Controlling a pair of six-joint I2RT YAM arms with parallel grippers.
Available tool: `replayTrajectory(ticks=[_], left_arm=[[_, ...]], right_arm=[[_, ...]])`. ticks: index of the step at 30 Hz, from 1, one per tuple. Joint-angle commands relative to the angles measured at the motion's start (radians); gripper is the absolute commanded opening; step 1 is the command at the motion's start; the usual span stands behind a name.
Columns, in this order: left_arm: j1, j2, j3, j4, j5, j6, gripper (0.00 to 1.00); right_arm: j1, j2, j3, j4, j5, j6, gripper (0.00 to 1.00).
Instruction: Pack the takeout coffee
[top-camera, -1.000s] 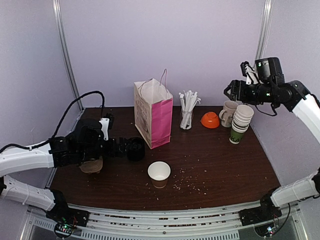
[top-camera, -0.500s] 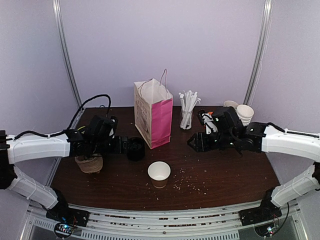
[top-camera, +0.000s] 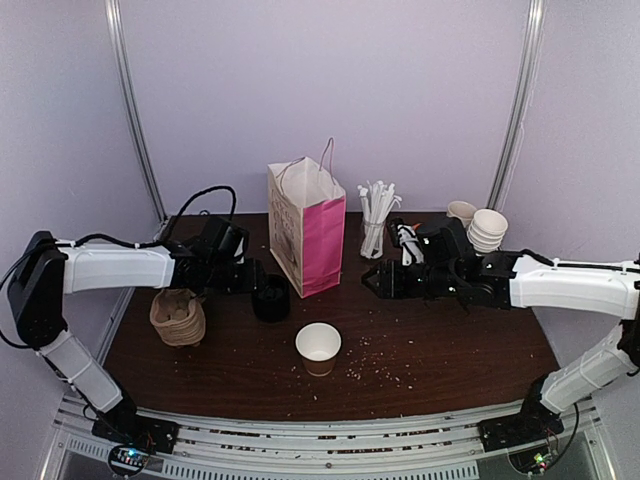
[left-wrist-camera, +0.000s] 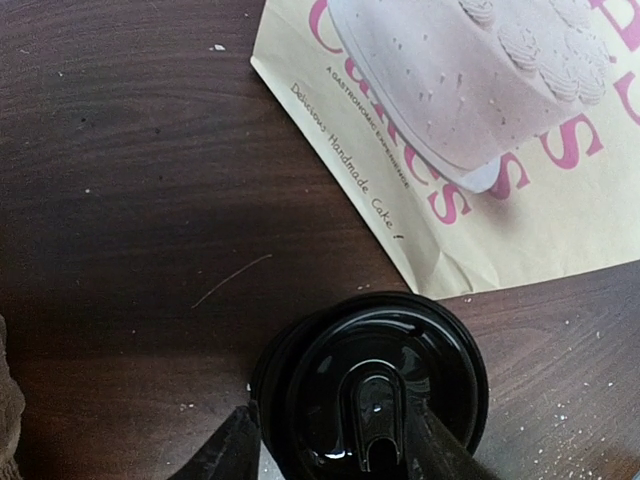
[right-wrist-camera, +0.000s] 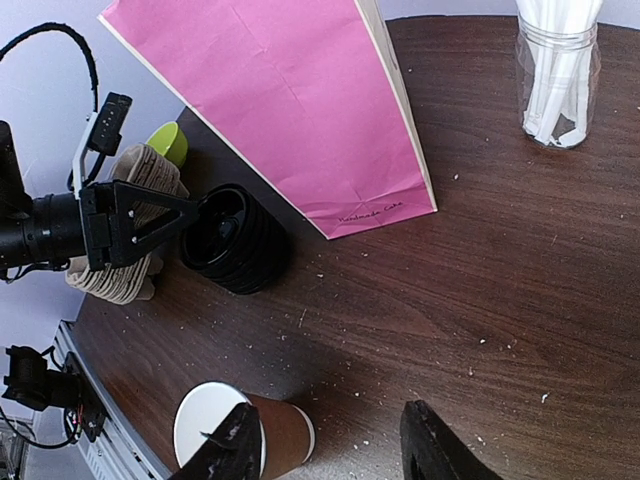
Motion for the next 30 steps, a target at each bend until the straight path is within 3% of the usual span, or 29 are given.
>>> replayTrajectory(ticks=[1, 20, 30], left_arm=[[0.001, 0.022, 0.015, 0.017, 0.034, 0.025, 0.51], [-0.037, 0.004, -0.079, 0.084, 0.157, 0.013, 0.17], [-0.109, -0.030, -0.100, 0.102, 0.195, 0.001, 0.13]], right_arm=[[0.007, 0.012, 0.007, 0.019, -0.014, 0.012, 0.49], [0.027, 0.142, 0.078, 0.045, -0.113, 0.092, 0.47], [0.054, 0.261, 0.176, 0.011, -0.141, 0.127, 0.47]])
